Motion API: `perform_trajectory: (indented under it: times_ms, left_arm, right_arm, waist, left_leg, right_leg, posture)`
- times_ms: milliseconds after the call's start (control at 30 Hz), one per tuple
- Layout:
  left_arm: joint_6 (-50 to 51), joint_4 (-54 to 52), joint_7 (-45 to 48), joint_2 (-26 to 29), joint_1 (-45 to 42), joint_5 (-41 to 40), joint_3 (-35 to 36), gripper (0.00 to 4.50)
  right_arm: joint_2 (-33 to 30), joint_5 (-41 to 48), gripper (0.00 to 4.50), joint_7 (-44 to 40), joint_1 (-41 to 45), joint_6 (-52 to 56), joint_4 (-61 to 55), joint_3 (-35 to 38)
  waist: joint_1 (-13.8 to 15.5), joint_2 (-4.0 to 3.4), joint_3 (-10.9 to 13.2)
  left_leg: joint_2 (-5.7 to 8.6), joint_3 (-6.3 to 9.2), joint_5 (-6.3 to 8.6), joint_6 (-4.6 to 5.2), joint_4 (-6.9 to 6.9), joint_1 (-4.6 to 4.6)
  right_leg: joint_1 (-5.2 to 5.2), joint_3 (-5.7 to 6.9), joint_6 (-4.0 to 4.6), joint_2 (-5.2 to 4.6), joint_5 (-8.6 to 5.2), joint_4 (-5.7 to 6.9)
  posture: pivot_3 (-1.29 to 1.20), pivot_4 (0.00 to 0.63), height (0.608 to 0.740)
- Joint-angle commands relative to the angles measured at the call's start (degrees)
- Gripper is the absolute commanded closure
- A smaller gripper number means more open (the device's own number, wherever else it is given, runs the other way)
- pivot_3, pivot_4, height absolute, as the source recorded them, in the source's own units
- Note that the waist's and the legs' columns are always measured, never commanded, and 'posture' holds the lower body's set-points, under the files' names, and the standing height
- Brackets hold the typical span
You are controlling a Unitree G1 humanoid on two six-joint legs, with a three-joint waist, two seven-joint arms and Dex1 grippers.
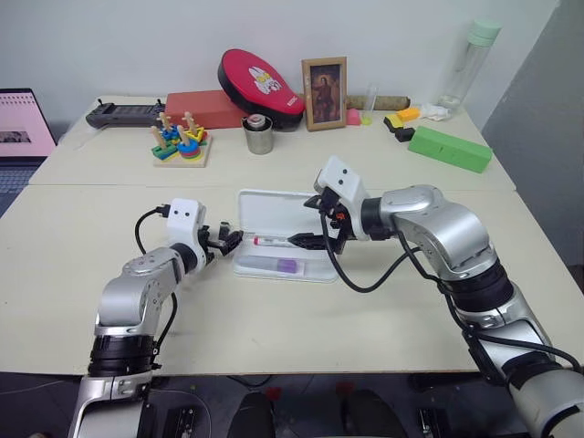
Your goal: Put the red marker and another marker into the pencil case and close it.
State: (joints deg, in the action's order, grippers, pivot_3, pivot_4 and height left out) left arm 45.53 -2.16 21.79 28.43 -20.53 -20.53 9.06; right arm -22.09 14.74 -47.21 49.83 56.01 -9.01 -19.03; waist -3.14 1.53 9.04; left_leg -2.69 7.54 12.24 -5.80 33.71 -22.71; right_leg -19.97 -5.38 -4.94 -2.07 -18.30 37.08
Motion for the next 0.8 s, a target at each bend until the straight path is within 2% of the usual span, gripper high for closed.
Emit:
perform_trajectory:
  times_ms: [33,467,800]
  left_arm:
    - [2.28,-5.62,0.07,-0.16,0.83,-2.4,2.27,0.0]
    - [6.2,-7.9,-2.19,0.74,0.65,-2.64,4.42,0.0]
    - [4.26,-2.08,-3.31,-0.18,-2.61,-0.89,3.47,0.0]
  right_arm:
    - [-0.46,1.04,0.03,0.21,0.28,-0.32,-2.15,1.3]
    - [-0.32,1.39,0.03,0.22,0.38,-0.6,-1.52,0.88]
    - [-0.5,1.25,0.03,0.67,0.11,-0.57,-1.37,1.17]
  waist:
    - [0.01,0.0,0.0]
    - [0.03,0.0,0.0]
    - [0.06,0.0,0.0]
  left_leg:
    - [0.0,0.01,0.0,0.0,0.0,0.0]
    - [0.0,0.0,0.0,0.0,0.0,-0.01]
    - [0.0,0.0,0.0,0.0,0.01,0.0]
  right_leg:
    - [0.0,0.0,0.0,0.0,0.0,0.0]
    - [0.0,0.0,0.0,0.0,0.0,-0.02]
    - [-0.01,0.01,-0.01,0.0,0.0,-0.01]
  posture:
    - [0.0,0.15,0.74]
    - [0.0,0.15,0.74]
    - [0.0,0.15,0.74]
